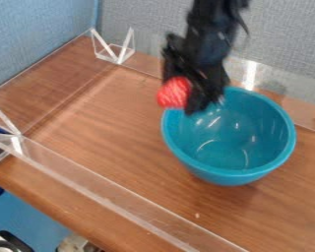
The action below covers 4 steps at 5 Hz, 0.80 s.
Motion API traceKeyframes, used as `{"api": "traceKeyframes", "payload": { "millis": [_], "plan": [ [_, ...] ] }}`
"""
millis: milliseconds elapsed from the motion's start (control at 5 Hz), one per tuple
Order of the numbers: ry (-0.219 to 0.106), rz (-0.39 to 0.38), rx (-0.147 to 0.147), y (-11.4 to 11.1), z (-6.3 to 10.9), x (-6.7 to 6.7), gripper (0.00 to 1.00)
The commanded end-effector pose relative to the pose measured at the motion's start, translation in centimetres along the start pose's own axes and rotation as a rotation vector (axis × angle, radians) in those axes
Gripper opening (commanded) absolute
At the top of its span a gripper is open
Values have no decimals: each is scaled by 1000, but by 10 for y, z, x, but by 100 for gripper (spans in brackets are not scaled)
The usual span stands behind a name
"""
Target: Remove the strawberry from inside the blue bowl and put it on the table
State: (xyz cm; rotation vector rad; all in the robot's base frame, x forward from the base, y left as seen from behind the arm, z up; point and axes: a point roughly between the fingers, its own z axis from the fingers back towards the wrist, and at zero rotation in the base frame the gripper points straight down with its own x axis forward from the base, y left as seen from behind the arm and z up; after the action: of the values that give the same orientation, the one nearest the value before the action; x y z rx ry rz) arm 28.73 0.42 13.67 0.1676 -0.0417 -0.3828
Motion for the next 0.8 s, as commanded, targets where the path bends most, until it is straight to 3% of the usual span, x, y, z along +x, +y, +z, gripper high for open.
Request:
{"api": "traceKeyframes", "payload": {
  "millis": [0, 400, 600],
  "plan": [
    [-88, 107, 39, 34, 36, -24, 0],
    [-52, 214, 16, 67, 11, -70, 0],
    [-28, 247, 2, 80, -9, -85, 0]
  ]
}}
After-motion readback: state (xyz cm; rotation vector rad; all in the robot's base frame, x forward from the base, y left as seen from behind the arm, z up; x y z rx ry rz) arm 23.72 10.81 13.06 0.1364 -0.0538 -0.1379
